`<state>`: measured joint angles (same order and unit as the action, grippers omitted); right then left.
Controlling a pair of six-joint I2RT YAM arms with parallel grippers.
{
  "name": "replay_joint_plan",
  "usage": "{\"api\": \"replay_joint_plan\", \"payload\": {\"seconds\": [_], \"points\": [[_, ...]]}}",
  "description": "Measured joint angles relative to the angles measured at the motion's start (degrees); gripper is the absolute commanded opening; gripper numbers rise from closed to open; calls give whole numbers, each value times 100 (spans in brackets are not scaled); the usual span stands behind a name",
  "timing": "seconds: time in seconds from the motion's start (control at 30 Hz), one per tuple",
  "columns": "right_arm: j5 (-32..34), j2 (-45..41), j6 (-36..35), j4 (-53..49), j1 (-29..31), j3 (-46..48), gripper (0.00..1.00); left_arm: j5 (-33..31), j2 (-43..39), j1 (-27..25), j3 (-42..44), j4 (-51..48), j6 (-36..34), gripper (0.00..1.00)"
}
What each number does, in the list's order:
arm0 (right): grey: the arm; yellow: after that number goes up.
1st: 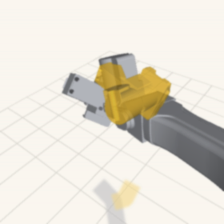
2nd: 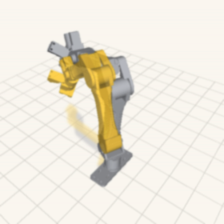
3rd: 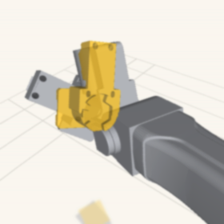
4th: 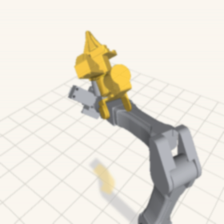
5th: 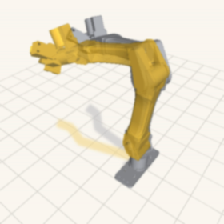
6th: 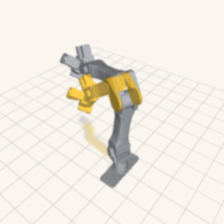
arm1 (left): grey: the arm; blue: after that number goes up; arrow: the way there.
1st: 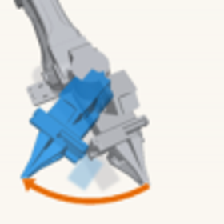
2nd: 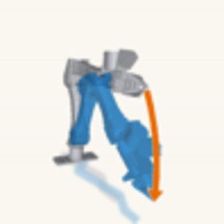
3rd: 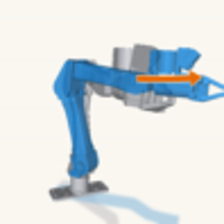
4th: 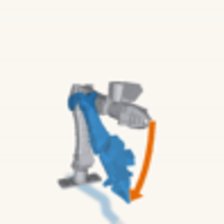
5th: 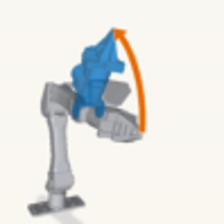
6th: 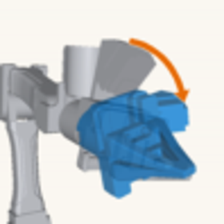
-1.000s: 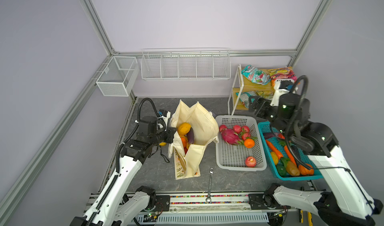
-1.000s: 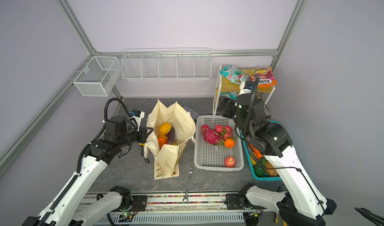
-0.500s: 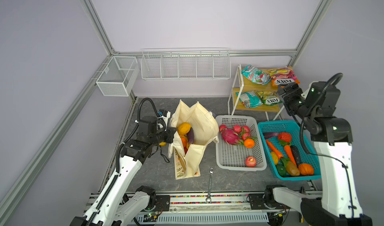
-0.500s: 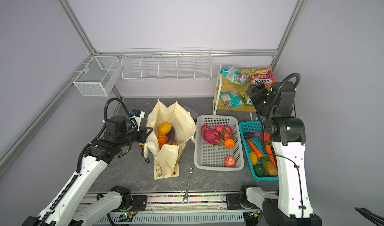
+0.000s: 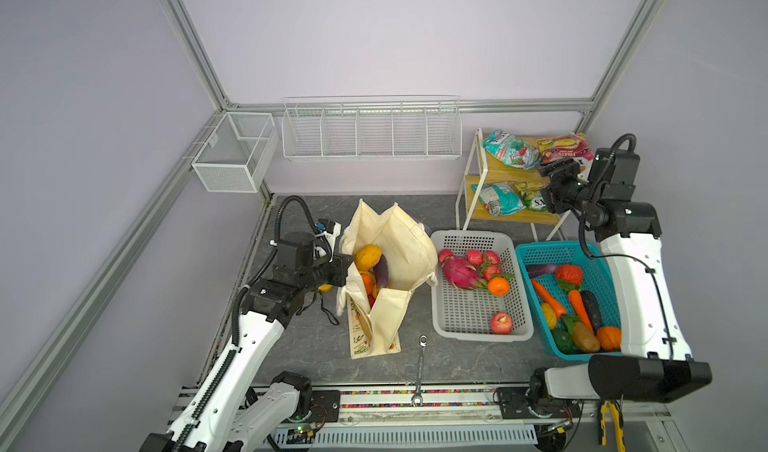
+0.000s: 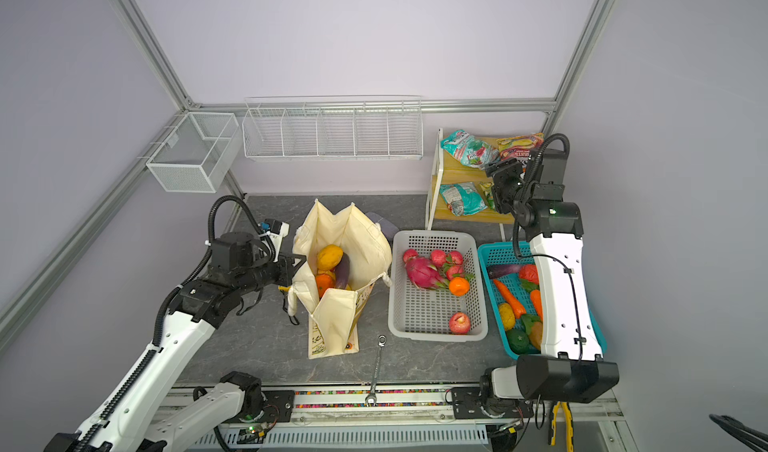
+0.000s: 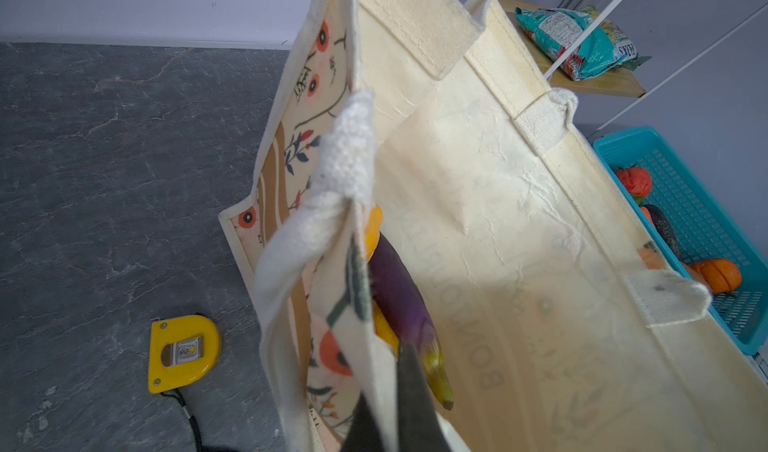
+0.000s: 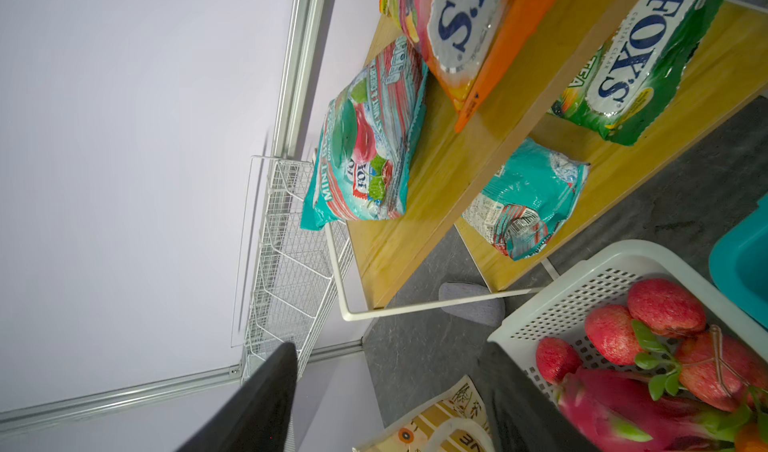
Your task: Place the food into the grocery bag and tie it
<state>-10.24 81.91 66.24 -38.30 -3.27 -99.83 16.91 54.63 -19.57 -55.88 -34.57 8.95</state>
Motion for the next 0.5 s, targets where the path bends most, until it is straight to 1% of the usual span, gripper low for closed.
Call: {"api": "replay_joint_plan", "payload": {"seconds": [0.2,0.5], "points": [[-153,431,70,177,-76,-144,68,2,0,0,0,0,0,0],[-402,1071,68,501,-79,-748,65,2,0,0,0,0,0,0]]}}
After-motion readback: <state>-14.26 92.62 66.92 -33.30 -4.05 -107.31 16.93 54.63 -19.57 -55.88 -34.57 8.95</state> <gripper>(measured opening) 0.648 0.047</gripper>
